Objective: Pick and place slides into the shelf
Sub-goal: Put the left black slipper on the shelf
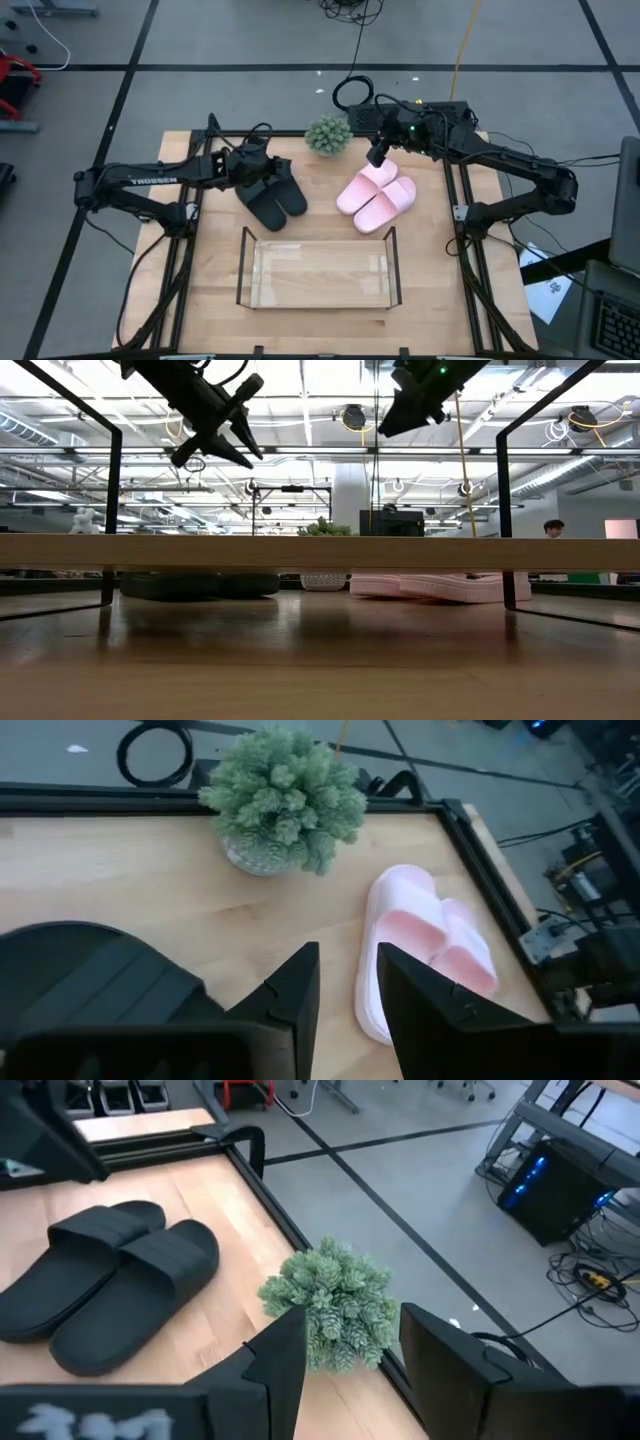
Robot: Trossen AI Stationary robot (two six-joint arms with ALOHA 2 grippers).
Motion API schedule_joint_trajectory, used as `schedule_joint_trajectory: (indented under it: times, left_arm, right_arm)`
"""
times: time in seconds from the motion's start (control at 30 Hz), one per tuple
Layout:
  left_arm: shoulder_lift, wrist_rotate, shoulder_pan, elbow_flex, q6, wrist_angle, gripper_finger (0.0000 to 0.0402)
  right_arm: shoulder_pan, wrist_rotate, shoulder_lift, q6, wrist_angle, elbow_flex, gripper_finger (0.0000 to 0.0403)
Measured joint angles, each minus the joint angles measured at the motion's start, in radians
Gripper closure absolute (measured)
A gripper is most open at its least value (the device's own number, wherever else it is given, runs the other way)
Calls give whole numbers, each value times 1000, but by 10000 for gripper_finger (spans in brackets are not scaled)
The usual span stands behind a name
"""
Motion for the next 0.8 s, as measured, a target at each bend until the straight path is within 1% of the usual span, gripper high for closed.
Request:
schedule_joint_trajectory:
  times: [0.07, 0.17, 0.23, 0.3, 0.37, 0.47, 0.53, 0.6, 0.67, 0.73, 0.8]
  left_arm:
    - [16, -25, -29, 2, -22, 4, 298]
    - [32, -66, -74, -1, -54, -34, 298]
    - [56, -96, -97, 4, -68, -19, 298]
    - [72, -122, -110, -2, -56, -64, 298]
    - [102, -132, -115, 2, -24, -46, 298]
    - [114, -99, -111, -3, -2, -108, 298]
    - [132, -86, -109, 4, 2, -109, 298]
    - [129, -86, -105, -2, -29, -192, 298]
    - [128, -73, -91, 2, -49, -215, 298]
    - [126, -18, -57, 1, -40, -287, 298]
    - [113, 61, -12, -1, -2, -348, 298]
  right_arm:
    - [0, 0, 0, -5, 9, 0, 250]
    - [0, 0, 0, -30, 25, 0, 250]
    - [0, 0, 0, -43, 39, 0, 250]
    - [1, -1, 0, -48, 54, 0, 250]
    - [1, -1, 0, -49, 61, 0, 250]
    - [1, 0, 0, -49, 60, 0, 250]
    - [1, -1, 0, -49, 59, 0, 250]
    - [1, -1, 0, -49, 59, 0, 250]
    - [1, -1, 0, -49, 59, 0, 250]
    - [1, 0, -1, -50, 59, 0, 250]
    - [1, -1, -1, -50, 58, 0, 250]
